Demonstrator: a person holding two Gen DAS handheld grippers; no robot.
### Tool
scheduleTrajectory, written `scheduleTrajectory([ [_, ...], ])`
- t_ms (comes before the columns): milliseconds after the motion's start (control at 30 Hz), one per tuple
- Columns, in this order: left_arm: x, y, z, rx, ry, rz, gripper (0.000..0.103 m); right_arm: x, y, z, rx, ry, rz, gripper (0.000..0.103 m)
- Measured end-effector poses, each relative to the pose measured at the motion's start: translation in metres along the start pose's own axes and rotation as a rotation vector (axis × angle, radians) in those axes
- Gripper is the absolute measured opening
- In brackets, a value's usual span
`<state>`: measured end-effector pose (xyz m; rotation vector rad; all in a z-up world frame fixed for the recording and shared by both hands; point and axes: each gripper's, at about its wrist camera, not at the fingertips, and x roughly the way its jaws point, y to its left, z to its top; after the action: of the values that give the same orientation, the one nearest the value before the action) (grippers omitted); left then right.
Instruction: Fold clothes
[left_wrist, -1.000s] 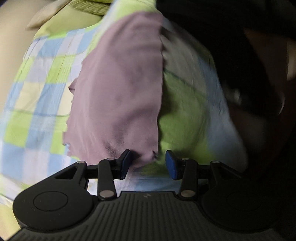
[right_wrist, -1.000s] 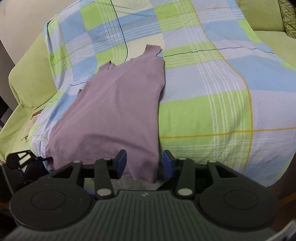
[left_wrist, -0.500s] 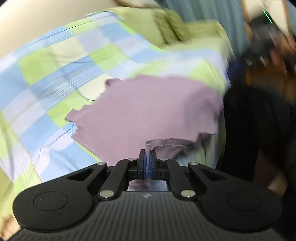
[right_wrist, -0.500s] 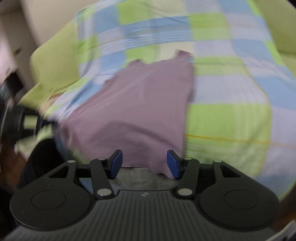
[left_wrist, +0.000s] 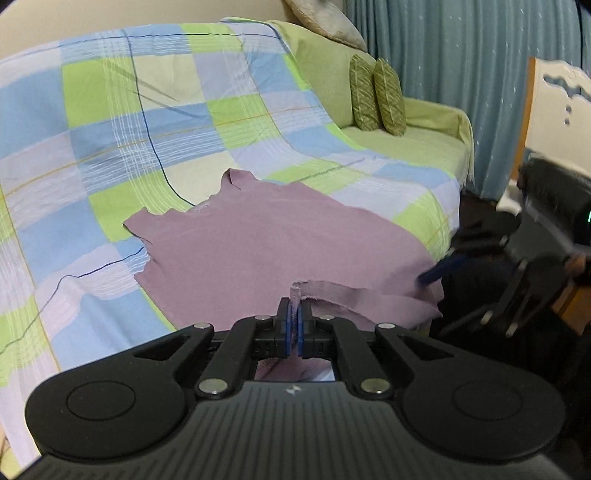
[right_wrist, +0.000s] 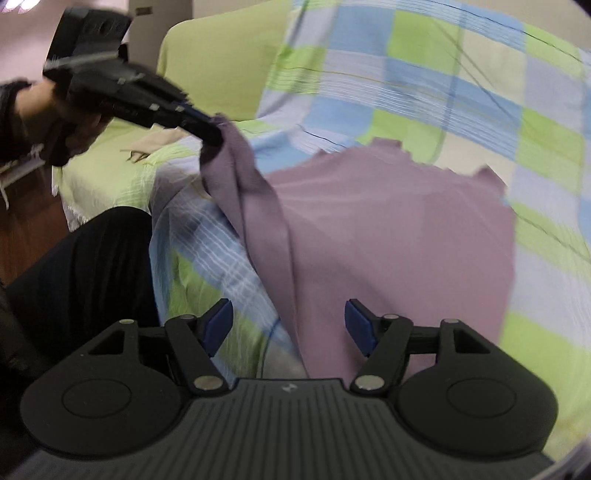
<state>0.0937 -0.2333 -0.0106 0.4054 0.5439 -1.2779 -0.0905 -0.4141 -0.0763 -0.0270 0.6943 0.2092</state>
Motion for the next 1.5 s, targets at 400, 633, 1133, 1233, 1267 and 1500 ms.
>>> scheduleTrajectory([
  [400,0.015,0.049,0.02,-0.141,-0.048,0.007,0.001,0.015,-0.002,0.0,-0.176,0.04,-0.134,0.062],
  [633,0.043,0.075,0.023,-0.19,-0.011,0.022,0.001,-0.003,-0.054,-0.008,-0.143,0.143,-0.178,0.007],
  [1133,0.094,0.104,0.021,-0.179,0.104,0.091,0.001,-0.001,-0.114,0.044,-0.143,0.067,-0.341,0.022],
  [1233,0.099,0.105,0.015,-0.18,0.122,0.088,0.001,-0.029,-0.098,0.038,-0.15,-0.014,-0.318,0.022],
  [1267,0.1,0.105,0.014,-0.18,0.125,0.088,0.001,-0.037,-0.093,0.037,-0.149,-0.027,-0.297,0.022],
  [1500,0.112,0.107,0.014,-0.174,0.138,0.086,0.001,-0.044,-0.091,0.009,-0.113,0.087,-0.496,0.022],
])
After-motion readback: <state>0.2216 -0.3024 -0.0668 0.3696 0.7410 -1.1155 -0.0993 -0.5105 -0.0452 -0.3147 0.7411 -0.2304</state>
